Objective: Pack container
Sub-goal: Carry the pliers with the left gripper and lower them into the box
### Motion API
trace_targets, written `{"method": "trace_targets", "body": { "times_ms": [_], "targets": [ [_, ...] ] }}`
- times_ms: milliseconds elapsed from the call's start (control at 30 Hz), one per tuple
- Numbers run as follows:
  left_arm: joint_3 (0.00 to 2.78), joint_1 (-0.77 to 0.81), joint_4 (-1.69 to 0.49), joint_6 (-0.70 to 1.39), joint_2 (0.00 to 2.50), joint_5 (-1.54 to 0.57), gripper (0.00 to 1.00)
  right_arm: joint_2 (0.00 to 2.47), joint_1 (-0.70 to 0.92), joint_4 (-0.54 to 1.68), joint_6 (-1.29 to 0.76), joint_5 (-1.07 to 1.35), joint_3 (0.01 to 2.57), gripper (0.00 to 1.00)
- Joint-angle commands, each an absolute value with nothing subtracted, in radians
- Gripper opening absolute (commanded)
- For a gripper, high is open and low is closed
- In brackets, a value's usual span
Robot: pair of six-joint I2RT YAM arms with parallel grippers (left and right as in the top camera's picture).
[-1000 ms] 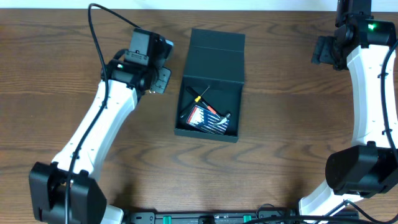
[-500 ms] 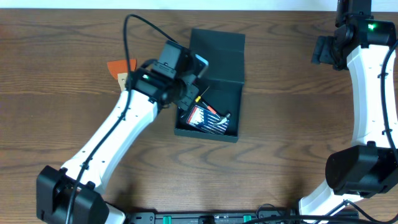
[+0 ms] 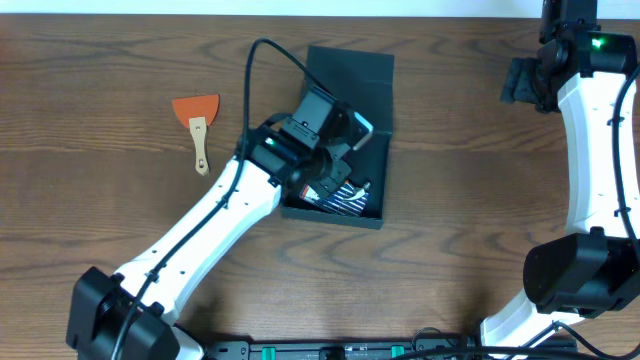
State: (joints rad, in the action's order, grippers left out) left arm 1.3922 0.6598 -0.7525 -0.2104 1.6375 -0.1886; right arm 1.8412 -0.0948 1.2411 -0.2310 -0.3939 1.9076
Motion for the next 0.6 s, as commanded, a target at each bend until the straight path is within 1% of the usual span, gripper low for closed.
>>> {"method": "trace_targets", "body": {
  "times_ms": [0, 233, 567],
  "targets": [
    [1.404, 0.682, -0.754, -0.217, 1.698, -0.199, 0.06, 1.837, -0.097, 1.242, -0.239, -0.407, 1.922, 0.99],
    [1.404, 0.693, -0.75, -0.217, 1.81, -0.199, 0.06, 1.837, -0.097, 1.242, -0.239, -0.407, 1.922, 0.99],
    [1.404, 0.693, -0.724, -0.217, 1.892, -0.199, 0.06, 1.837, -0.097, 1.242, -0.239, -0.407, 1.922, 0.99]
  ]
}}
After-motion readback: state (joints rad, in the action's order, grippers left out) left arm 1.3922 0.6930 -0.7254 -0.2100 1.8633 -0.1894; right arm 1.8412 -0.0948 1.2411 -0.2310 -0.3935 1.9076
